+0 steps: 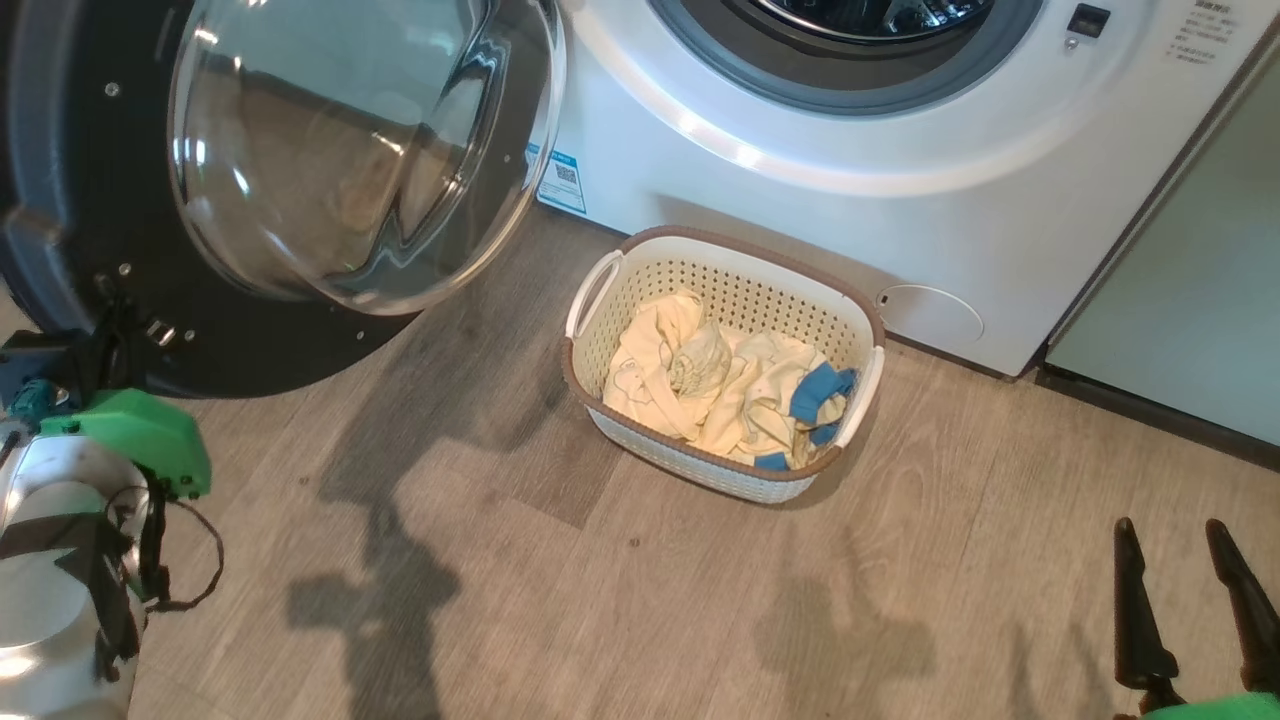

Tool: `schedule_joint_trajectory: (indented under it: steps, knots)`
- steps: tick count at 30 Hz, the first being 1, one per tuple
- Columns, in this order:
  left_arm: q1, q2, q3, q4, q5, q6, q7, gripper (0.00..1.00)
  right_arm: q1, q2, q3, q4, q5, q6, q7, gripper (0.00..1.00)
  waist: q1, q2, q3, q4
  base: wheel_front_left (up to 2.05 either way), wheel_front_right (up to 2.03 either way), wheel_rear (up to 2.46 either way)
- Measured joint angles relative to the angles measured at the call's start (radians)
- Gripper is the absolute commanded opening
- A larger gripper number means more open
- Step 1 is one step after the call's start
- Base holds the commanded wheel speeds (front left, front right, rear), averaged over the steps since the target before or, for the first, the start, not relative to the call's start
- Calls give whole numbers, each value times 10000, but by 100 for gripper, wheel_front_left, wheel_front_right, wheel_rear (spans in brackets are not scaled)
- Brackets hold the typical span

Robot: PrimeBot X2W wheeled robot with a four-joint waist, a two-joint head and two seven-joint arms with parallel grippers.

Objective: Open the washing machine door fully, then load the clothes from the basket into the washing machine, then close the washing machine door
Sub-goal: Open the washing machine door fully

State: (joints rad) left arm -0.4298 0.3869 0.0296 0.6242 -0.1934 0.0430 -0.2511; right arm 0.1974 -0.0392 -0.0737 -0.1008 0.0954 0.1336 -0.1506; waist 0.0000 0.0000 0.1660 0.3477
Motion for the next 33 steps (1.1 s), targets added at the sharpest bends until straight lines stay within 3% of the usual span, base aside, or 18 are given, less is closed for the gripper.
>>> schedule_joint_trajectory:
  steps: [9, 18, 33]
  knots:
    - [-38, -244, 663, -71, 397, -412, 0, 0, -5, -2, -15, -105, -2, 0, 63, 100, 0, 0, 152, 0, 0, 0, 0]
    - [167, -646, 1384, -1064, 704, -594, -6, 0, -116, 0, -13, -42, -2, 0, -36, 100, 0, 0, 231, -57, 0, 0, 0]
    - [3095, -2518, 2347, -4364, 717, -1070, -46, 0, -422, 2, 8, 541, 128, 0, -616, 100, -1, 0, -128, -618, 0, 0, 0]
